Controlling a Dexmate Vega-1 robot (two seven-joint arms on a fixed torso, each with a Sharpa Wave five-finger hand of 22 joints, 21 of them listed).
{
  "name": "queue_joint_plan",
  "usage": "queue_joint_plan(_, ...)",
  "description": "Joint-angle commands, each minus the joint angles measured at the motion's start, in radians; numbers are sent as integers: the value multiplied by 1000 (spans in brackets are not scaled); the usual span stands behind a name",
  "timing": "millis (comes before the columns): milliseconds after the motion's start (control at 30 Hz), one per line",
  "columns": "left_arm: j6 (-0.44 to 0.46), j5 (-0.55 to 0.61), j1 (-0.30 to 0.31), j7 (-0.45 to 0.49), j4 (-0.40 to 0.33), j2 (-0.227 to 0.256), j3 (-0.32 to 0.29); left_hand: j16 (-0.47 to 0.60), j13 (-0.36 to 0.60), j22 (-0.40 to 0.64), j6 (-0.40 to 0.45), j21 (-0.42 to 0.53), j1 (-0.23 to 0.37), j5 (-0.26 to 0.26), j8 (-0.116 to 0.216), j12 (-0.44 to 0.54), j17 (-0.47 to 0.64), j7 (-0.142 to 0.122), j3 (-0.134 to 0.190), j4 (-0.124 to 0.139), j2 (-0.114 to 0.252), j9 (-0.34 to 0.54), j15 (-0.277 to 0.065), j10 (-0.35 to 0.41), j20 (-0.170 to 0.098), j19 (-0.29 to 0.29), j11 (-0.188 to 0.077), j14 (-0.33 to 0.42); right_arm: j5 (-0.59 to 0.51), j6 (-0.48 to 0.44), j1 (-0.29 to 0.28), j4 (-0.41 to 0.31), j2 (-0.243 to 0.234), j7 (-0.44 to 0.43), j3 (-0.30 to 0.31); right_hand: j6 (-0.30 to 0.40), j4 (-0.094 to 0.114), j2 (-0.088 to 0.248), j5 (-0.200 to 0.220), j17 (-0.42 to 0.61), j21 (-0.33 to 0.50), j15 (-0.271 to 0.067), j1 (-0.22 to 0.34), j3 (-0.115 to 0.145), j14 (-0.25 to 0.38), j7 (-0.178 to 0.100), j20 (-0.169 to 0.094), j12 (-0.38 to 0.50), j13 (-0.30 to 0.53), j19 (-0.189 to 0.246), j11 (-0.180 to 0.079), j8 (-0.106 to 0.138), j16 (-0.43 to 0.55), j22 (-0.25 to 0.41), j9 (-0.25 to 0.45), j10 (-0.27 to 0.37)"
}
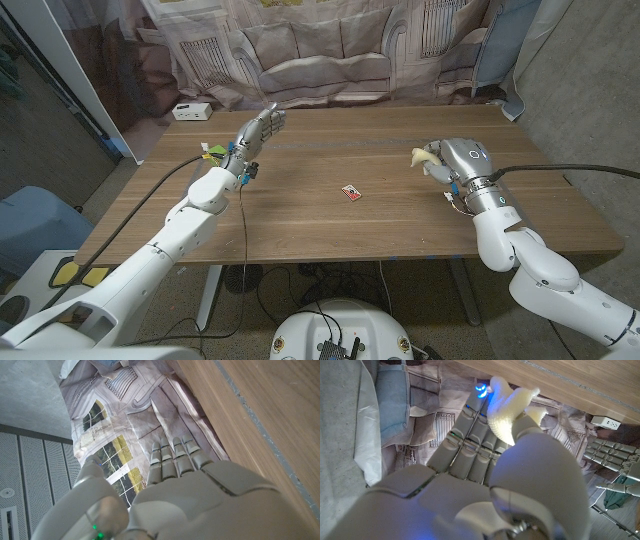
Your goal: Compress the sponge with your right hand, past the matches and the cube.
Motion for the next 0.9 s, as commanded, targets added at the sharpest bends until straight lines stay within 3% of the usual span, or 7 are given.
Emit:
queue_joint_plan(33,-4,-3,4,-3,-3,5,-5,3,3,5,8,0,6,-1,0,0,5,1,9,-1,-1,3,-1,6,1,8,-1,10,-47,-36,15,-11,-25,47,-27,9,18,29,1,-14,2,1,26,-6,-59,-23,7,-9,1,-38,-4,-12,-39,1,5,-6)
queue_joint_plan(200,-5,-5,2,-5,2,3,-5,2,3,5,8,0,6,-1,0,0,5,2,10,-1,-1,3,0,7,2,8,0,11,-50,-42,14,-12,-21,41,-28,-8,30,10,-2,-18,1,11,-5,-28,-90,-23,15,-23,1,-57,-12,-22,-56,-3,5,-31)
queue_joint_plan(633,-19,-1,-9,-7,20,-11,1,2,3,5,9,-1,6,-1,-1,0,5,0,10,-1,-1,3,1,8,1,8,0,11,-14,-24,-4,-14,-32,38,1,-51,52,-29,-7,-14,5,21,-77,-79,-119,-10,29,-43,0,-72,4,-41,-67,-12,5,-71)
queue_joint_plan(900,-19,5,-11,3,20,-19,5,1,3,5,9,-1,6,-1,-1,-1,5,1,10,-1,-1,3,0,7,2,8,-2,11,11,-6,-18,-12,-45,35,26,-66,59,-41,-6,-13,1,28,-102,-95,-141,-8,37,-47,0,-87,8,-46,-76,-15,3,-83)
